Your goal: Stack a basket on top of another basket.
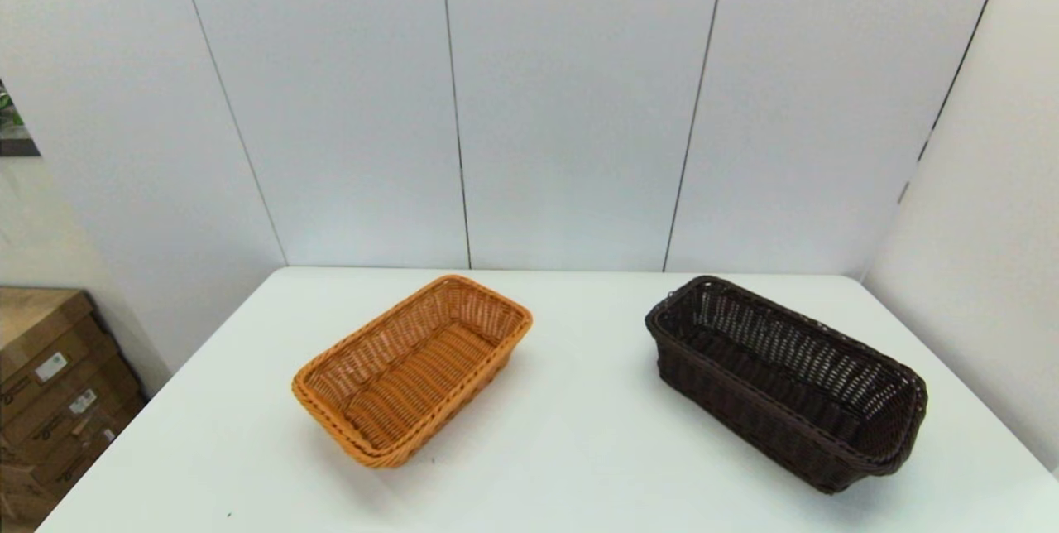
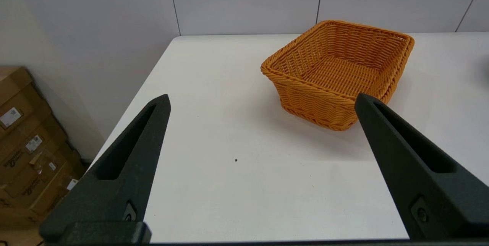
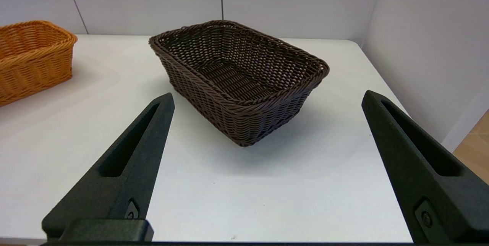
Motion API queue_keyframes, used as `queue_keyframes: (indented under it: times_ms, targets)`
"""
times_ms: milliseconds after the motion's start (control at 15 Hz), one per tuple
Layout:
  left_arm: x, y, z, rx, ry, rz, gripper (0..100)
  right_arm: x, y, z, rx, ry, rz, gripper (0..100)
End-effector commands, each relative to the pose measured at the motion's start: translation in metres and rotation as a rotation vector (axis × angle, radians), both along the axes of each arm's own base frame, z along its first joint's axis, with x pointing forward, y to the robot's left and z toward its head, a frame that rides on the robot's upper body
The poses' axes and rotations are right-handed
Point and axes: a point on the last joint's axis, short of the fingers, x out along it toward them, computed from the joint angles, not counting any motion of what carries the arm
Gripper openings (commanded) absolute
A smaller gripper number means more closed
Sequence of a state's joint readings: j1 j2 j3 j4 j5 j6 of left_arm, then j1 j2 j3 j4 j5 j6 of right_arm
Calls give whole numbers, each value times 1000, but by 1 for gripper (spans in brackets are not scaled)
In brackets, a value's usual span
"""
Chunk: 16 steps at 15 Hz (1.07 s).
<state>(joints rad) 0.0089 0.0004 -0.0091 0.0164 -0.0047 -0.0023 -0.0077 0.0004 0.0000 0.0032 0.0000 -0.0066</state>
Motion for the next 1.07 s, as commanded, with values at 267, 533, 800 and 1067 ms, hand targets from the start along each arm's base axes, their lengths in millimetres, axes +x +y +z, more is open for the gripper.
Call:
queue_keyframes:
  times_ms: [267, 533, 800, 1067]
  targets:
    - [0, 0, 0, -1, -2, 0, 100, 0, 0, 0, 7, -1, 0, 100]
    - [0, 0, 0, -1, -2, 0, 100, 0, 0, 0, 8, 1, 0, 100]
    - [0, 0, 0, -1, -2, 0, 100, 0, 0, 0, 8, 1, 0, 100]
    - [0, 0, 0, 1, -2, 0, 100, 0, 0, 0, 8, -2, 0, 100]
